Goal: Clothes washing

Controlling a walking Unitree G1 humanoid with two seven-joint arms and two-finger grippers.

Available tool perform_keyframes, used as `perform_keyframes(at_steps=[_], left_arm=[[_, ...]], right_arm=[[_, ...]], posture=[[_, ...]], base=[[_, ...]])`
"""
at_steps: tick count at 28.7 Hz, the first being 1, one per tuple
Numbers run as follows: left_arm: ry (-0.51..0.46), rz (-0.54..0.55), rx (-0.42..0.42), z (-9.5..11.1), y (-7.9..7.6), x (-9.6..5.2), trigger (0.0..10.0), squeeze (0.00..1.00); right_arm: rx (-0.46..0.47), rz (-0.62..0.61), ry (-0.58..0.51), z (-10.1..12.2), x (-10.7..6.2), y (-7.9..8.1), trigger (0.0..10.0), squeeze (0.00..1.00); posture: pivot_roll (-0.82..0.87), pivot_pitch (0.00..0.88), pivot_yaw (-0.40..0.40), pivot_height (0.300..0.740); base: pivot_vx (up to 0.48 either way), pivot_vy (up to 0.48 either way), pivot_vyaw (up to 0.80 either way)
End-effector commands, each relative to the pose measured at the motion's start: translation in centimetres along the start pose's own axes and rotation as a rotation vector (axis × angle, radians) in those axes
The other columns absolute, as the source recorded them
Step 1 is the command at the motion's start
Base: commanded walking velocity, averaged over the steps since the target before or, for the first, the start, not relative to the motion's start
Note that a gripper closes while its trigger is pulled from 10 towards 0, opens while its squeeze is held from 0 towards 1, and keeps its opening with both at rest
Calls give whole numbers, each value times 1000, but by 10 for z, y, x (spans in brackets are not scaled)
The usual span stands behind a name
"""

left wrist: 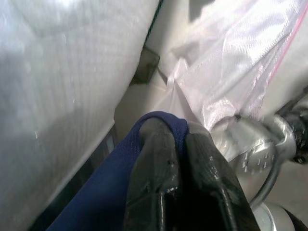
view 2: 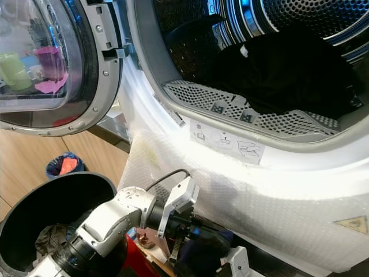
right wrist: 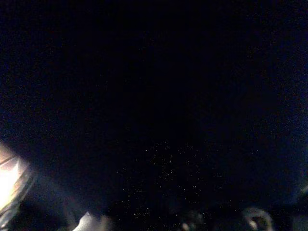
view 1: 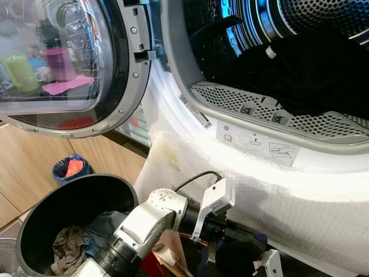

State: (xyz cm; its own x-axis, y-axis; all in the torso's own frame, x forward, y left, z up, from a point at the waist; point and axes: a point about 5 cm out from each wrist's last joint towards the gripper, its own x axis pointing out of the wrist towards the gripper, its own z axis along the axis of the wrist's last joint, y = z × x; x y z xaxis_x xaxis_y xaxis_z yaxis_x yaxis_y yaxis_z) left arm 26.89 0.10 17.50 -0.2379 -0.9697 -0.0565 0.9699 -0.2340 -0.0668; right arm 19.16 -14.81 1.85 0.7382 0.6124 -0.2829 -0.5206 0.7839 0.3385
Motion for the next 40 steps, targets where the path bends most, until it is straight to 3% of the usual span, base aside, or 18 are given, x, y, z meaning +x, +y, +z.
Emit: perform_keyframes(at_steps=[1,14,28,29,30,40], left_arm=[[-26,2,52,14,3,1,0,0],[-56,21,106,31,5,-5,0,0],[-68,23,107,34,5,-5,0,0],[-69,24,108,34,6,-5,0,0],[-69,24,108,34,6,-5,0,0],[-84,21,98,36,5,-1,0,0]], right_arm=[[-25,-87,15,-3,5,-6,10000,0],[-28,-375,135,-36,8,-27,10000,0],[48,-488,131,-56,6,-33,10000,0],[58,-495,124,-56,6,-33,6196,0],[73,-511,108,-57,6,-34,0,0],[95,-499,61,-54,12,-33,0,0]], posture=[[99,58,55,740],[115,58,45,740],[115,57,49,740],[115,56,53,740],[115,56,53,740],[114,56,54,740]], base=[[0,0,0],[0,0,0],[0,0,0],[0,0,0],[0,0,0],[0,0,0]])
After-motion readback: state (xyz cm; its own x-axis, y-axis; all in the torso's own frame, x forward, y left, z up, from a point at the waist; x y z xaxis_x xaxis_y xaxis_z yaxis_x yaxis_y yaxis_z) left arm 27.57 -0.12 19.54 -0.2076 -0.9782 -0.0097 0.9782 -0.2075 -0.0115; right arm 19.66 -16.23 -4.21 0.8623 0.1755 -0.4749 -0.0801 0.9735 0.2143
